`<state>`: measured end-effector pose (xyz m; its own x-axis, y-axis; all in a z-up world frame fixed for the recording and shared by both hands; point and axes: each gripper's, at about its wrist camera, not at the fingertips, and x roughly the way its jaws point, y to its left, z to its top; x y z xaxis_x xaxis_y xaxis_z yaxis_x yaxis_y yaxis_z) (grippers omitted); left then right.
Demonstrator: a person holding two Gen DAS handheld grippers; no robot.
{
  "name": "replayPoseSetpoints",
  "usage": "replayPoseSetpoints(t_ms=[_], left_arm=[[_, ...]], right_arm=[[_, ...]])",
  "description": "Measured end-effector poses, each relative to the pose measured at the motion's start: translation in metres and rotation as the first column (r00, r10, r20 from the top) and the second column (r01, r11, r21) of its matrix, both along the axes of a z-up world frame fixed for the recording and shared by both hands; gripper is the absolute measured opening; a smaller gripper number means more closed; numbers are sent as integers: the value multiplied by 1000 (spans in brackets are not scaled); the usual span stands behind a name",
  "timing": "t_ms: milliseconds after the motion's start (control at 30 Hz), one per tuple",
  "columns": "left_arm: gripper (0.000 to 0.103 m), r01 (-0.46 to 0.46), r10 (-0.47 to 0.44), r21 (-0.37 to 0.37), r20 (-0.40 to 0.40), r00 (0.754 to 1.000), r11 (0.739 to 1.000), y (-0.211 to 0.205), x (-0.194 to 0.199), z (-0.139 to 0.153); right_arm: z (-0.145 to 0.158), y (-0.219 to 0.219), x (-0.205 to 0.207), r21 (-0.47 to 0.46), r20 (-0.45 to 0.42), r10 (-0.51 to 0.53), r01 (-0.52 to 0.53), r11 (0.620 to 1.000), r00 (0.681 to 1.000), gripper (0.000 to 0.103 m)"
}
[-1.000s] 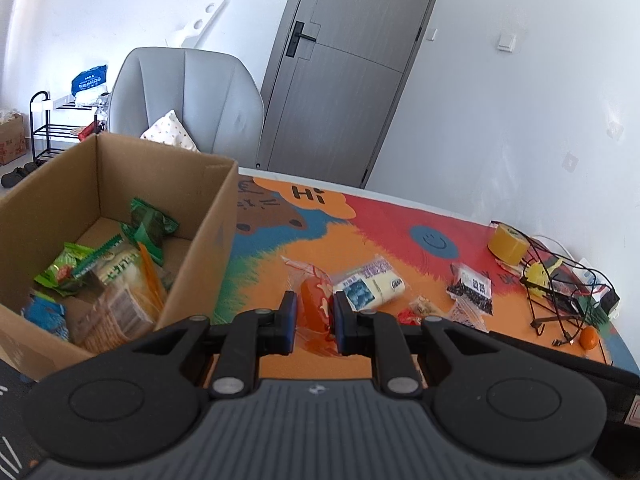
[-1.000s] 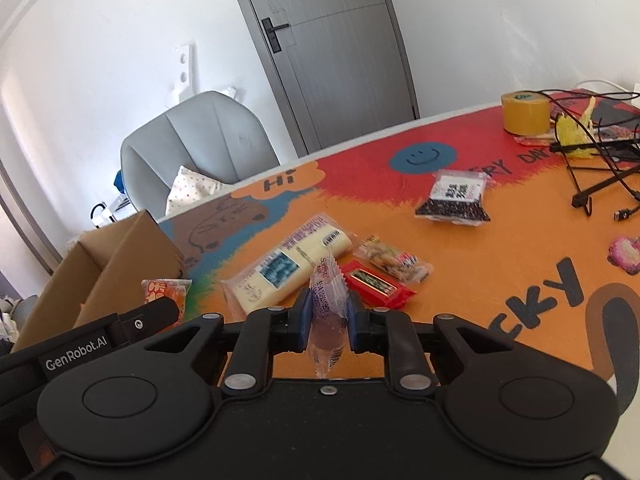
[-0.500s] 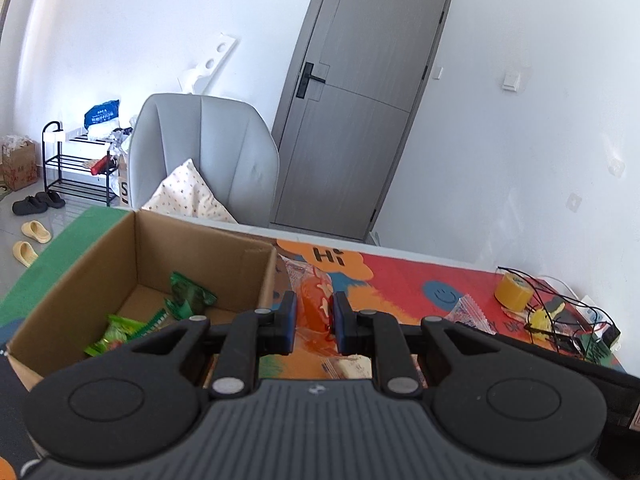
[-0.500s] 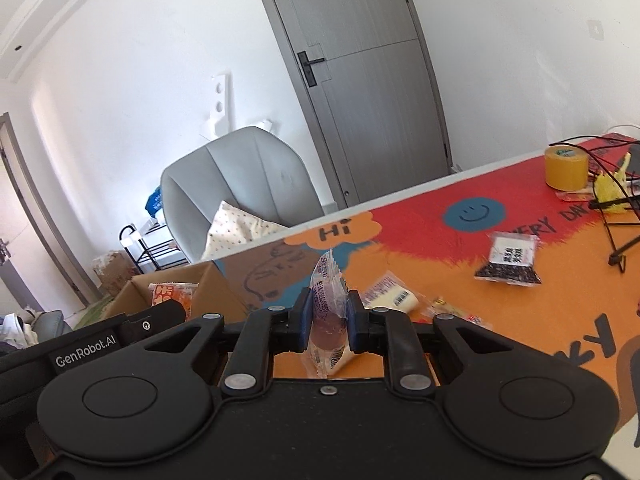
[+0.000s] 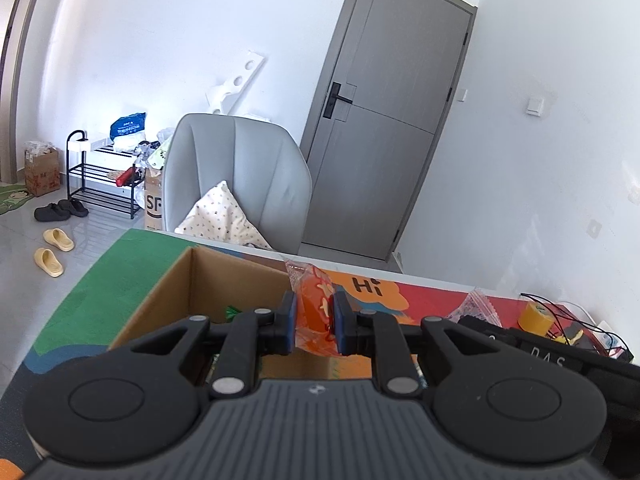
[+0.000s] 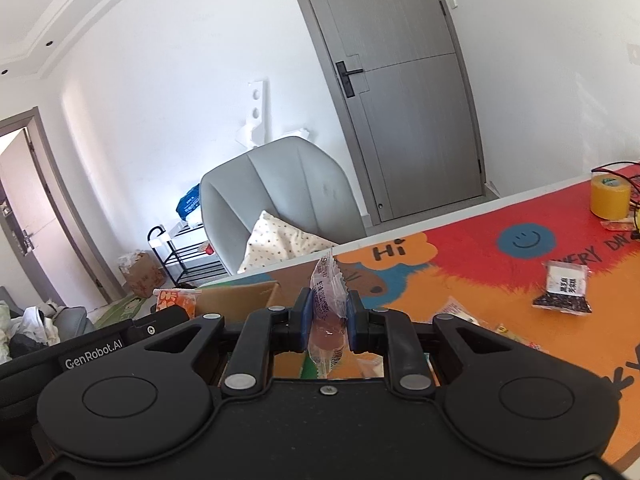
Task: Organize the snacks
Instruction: 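Lift the orange pack and purple pastry bag and carry them over the box, then open both grippers to release the snacks into the box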
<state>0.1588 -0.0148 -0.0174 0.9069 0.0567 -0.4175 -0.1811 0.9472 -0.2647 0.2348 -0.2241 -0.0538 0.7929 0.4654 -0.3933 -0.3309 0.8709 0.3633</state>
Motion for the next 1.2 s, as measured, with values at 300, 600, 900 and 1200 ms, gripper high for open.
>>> replayPoseSetpoints(t_ms=[300, 600, 900, 1200], left_arm=[[18, -48, 48, -15, -18, 999, 999, 34, 10, 3], [18, -69, 66, -42, -59, 996, 997, 60, 30, -7], [21, -64, 59, -56, -86, 995, 996, 73, 39, -17], [56, -117, 115, -30, -64, 991, 993, 79, 15, -6]], right_arm=[[8, 32, 10, 4, 6, 58, -58, 998, 998, 19], [11, 59, 27, -6, -10, 101, -101, 995, 995, 19], [12, 78, 38, -11, -25, 109, -109, 994, 994, 19], [13, 94, 41, 9, -33, 151, -151, 989, 988, 23]])
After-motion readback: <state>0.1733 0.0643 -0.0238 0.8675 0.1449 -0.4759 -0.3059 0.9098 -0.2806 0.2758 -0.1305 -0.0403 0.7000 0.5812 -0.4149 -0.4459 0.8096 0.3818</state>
